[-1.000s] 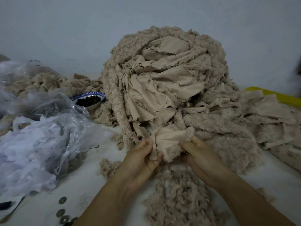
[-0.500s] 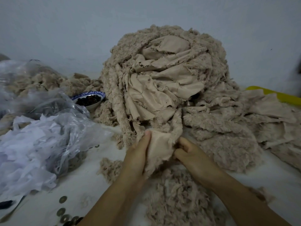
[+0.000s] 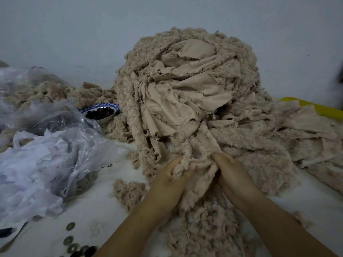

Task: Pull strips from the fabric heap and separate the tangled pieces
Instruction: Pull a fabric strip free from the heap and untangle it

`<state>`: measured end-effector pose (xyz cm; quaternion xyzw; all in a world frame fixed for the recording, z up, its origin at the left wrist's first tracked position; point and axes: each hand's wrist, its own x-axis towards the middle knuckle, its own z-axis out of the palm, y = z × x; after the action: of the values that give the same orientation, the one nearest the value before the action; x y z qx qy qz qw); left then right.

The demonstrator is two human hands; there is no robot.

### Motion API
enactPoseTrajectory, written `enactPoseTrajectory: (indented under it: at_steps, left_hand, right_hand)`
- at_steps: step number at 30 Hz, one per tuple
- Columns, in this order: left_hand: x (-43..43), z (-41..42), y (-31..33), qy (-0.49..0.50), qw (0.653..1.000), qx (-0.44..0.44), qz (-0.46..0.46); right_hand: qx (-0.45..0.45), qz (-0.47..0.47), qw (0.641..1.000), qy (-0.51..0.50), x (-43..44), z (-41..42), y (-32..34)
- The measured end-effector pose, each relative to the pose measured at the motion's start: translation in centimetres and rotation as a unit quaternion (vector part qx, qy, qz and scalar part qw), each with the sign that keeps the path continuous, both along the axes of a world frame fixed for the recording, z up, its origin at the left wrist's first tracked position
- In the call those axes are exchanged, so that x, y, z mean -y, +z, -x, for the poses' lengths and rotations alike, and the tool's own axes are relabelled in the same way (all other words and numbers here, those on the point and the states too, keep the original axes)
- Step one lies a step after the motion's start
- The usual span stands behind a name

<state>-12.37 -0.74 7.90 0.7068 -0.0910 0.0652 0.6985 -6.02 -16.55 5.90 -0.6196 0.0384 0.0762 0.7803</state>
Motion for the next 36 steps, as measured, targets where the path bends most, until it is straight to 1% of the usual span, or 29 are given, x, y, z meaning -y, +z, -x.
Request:
enactPoseTrajectory:
  at_steps: [3, 4, 5, 8, 9, 11, 14, 18, 20, 24, 25, 27, 29, 31, 32, 35, 36]
  left_hand:
    - [0.2, 0.1, 0.1, -0.01, 0.999, -0.023, 0.026]
    - [0.3, 0.1, 0.2, -0.008, 0.997, -0.044, 0.056]
    - [0.4, 0.1, 0.3, -0.004, 0.991, -0.076, 0.107]
    - [0.0, -0.4, 0.5, -0.006, 0.95, -0.157, 0.269]
    - [-0.2, -0.6, 0.6, -0.005, 0.935, -0.173, 0.31]
    - [-0.8, -0.8, 0.9, -0.011, 0.913, -0.188, 0.361]
    - [-1.5, -1.2, 1.1, -0.053, 0.895, -0.204, 0.393]
    - [-1.9, -1.3, 1.0, -0.096, 0.885, -0.203, 0.408]
    - [-2.1, -1.4, 0.8, -0.087, 0.879, -0.19, 0.428]
    - [-3.6, -2.2, 0.9, -0.025, 0.853, -0.142, 0.503]
    - [-4.1, -2.5, 0.9, -0.012, 0.851, -0.133, 0.508]
    - [-4.6, -2.8, 0.6, 0.025, 0.863, -0.139, 0.485]
    - [-4.2, -3.0, 0.0, 0.044, 0.904, -0.151, 0.397]
    - [-3.2, -2.9, -0.4, 0.033, 0.951, -0.146, 0.269]
    - [-2.4, -2.7, -0.5, 0.016, 0.966, -0.148, 0.212]
    - [-0.7, -1.9, -1.0, -0.01, 0.99, -0.14, 0.034]
    - [-0.5, -1.7, -1.3, -0.025, 0.991, -0.129, 0.006]
  right_hand:
    - [0.002, -0.012, 0.999, -0.032, 0.4, -0.1, 0.0]
    - [0.003, -0.016, 0.999, -0.036, 0.4, -0.1, -0.1]
    - [0.003, -0.021, 0.999, -0.038, 0.3, -0.1, -0.2]
    - [-0.005, -0.075, 0.997, 0.0, -0.2, -0.1, -0.2]
    - [-0.01, -0.096, 0.995, 0.018, -0.4, -0.1, -0.2]
    - [-0.016, -0.111, 0.993, 0.038, -0.7, -0.1, -0.2]
    - [-0.017, -0.113, 0.992, 0.053, -0.8, -0.1, -0.3]
    - [-0.028, -0.117, 0.991, 0.063, -0.7, -0.1, -0.3]
    - [-0.031, -0.137, 0.989, 0.044, -0.6, -0.2, -0.1]
    - [-0.048, -0.191, 0.98, -0.028, 0.8, -0.6, 0.8]
    - [-0.057, -0.203, 0.977, -0.04, 1.3, -0.8, 1.0]
    - [-0.069, -0.229, 0.97, -0.052, 2.1, -1.1, 1.1]
    - [-0.061, -0.223, 0.972, -0.038, 2.2, -1.1, 1.1]
    - [-0.026, -0.165, 0.986, 0.003, 1.3, -0.7, 0.9]
    - [-0.001, -0.129, 0.991, 0.027, 0.7, -0.5, 0.6]
    - [0.052, 0.002, 0.994, 0.095, -1.1, 1.0, 0.6]
    - [0.067, 0.043, 0.99, 0.114, -1.4, 1.4, 0.7]
